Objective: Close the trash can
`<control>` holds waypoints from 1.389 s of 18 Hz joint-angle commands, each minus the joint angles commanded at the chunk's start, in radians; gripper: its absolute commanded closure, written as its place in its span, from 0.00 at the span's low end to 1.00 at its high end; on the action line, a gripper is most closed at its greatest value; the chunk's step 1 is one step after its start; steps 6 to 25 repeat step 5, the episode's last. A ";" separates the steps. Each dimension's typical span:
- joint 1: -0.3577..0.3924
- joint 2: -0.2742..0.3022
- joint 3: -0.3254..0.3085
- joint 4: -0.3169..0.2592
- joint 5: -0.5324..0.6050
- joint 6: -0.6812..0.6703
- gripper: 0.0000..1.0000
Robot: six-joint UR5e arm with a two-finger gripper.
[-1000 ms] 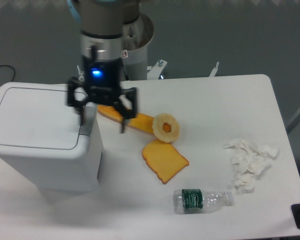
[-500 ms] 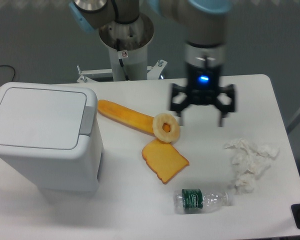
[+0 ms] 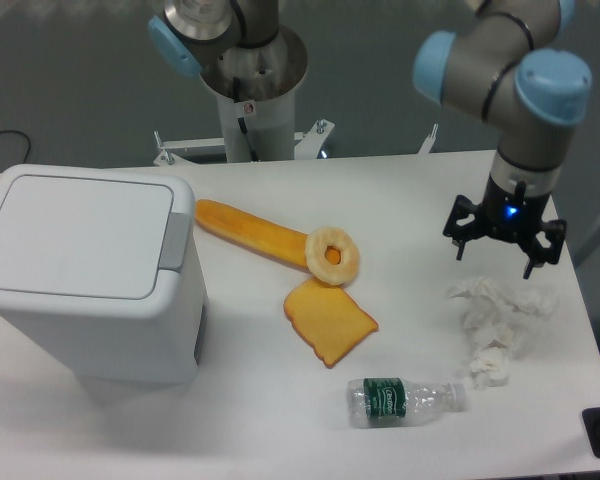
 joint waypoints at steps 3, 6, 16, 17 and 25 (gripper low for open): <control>0.001 0.000 0.002 0.000 0.005 0.011 0.00; -0.002 0.000 0.003 0.000 0.006 0.010 0.00; -0.002 0.000 0.003 0.000 0.006 0.010 0.00; -0.002 0.000 0.003 0.000 0.006 0.010 0.00; -0.002 0.000 0.003 0.000 0.006 0.010 0.00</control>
